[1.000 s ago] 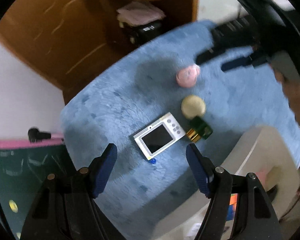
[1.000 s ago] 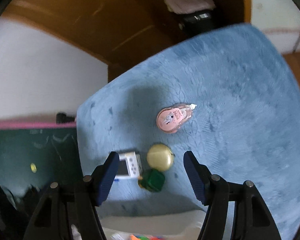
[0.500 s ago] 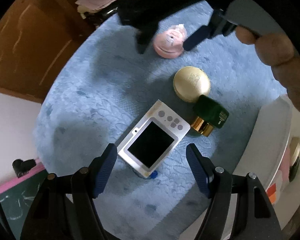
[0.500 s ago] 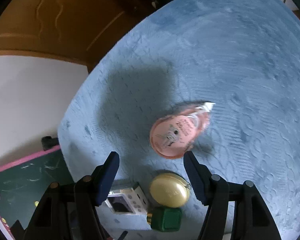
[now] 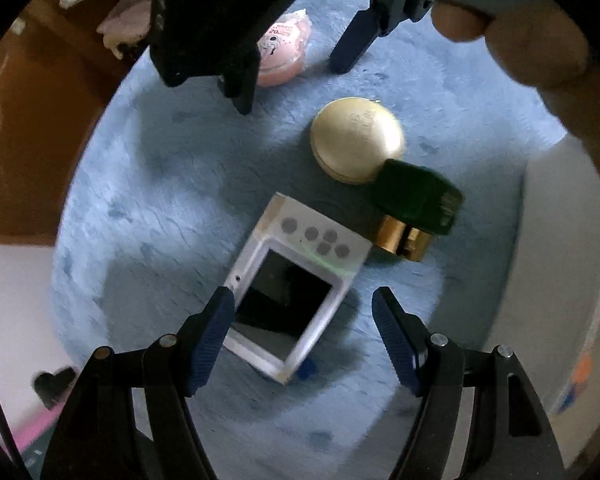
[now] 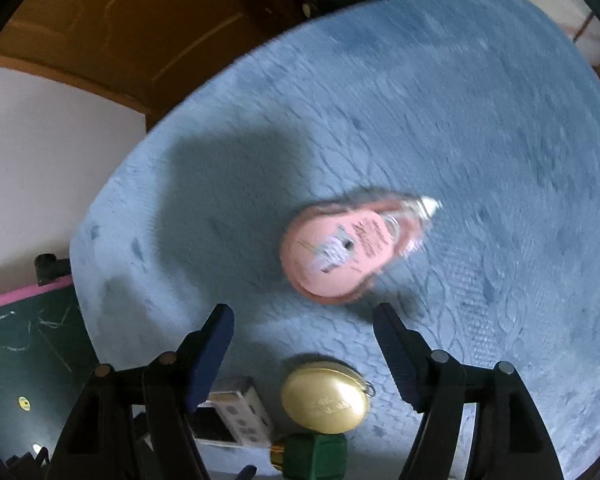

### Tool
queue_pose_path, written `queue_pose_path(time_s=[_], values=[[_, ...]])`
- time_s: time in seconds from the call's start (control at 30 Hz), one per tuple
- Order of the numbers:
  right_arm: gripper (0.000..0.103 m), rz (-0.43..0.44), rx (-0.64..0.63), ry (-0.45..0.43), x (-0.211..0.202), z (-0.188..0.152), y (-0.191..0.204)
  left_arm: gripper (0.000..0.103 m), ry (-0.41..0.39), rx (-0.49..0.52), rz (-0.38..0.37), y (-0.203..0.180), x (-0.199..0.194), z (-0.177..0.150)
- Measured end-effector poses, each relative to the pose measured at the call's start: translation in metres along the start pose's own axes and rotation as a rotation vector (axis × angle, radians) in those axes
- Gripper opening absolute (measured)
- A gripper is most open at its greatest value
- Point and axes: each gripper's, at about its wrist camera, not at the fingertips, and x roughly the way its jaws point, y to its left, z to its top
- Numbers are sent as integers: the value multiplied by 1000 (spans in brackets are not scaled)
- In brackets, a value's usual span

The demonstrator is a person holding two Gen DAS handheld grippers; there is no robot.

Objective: Organize rigid objects

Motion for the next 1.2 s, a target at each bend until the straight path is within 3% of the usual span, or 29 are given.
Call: queue_pose_path(time_s=[0.53, 0.73, 1.0, 1.2], values=[[71, -51, -79, -48, 7, 16, 30, 76, -58, -70, -70, 13, 15, 8], [46, -153, -147, -65, 9, 13, 42, 76, -70, -134, -73, 34, 19, -9], [45, -105, -204, -100, -8, 1, 27, 71, -55, -212, -28, 29, 15, -14], [43, -42, -237, -126, -36, -19, 2, 67, -29, -296, -58, 38, 13, -28]])
